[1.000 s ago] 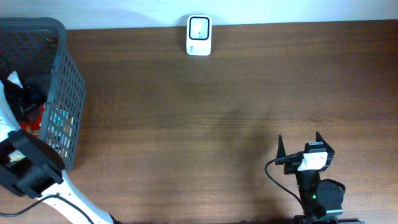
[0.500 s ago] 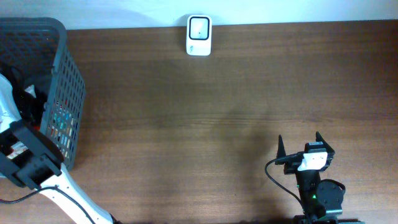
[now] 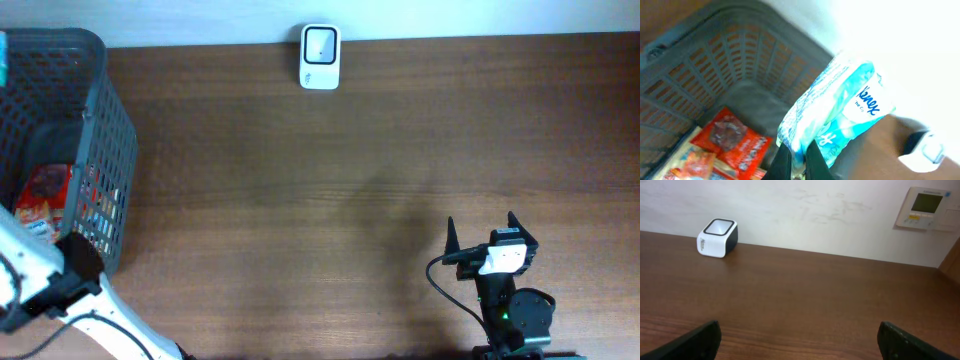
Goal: Scan the item barcode
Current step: 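Carry the tissue pack out and place it on the table centre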
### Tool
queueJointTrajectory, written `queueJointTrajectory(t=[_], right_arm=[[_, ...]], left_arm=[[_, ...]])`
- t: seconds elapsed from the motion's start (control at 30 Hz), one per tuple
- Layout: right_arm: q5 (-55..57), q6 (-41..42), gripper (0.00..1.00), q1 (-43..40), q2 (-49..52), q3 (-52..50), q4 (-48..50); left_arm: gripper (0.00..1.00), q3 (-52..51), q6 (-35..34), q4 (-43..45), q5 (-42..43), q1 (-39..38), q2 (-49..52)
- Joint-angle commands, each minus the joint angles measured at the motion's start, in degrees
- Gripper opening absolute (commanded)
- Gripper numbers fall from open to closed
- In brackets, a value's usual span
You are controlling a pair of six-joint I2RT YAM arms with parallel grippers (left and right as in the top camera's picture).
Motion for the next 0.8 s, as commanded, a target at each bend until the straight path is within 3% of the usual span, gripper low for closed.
queueJointTrajectory(t=[0.0,0.1,0.23,0.43,0.5,0.6,0.77], right_arm=[[0.11,-0.17,0.99,-0.35,-0.33,-0.42,-0.26],[0.11,-0.17,0.99,-0.35,-0.33,-0.42,-0.26],[0.11,-0.20,0.99,-0.35,-0.33,-0.42,-0.26],[0.11,-0.17,0.99,-0.35,-0.33,-0.42,-0.26],[0.11,-0.17,0.99,-0.35,-0.33,-0.42,-0.26],[0.11,-0.17,0.99,-0.35,-0.33,-0.42,-0.26],[0.11,-0.17,0.98,-0.35,-0.33,-0.42,-0.26]], left_arm=[[0.00,0.76,-11.10,-0.87,7.17,-0.02,-5.73],[0.00,0.61,-11.65,-2.16,21.20,-4.48,-6.80],[0.00,-4.07,-5.81,-2.16,22.40,-20.17,-5.46],[0.00,-25.20,-3.93,2.16,-1.51,-45.03,-1.99],[0.00,-31.78,-3.82,6.86,-3.37,-50.47,-0.37],[0.00,-44.65,2.69,18.71,-3.80,-59.54,2.29],[0.00,-50.34,6.14,23.41,-9.88,-67.01,7.08]])
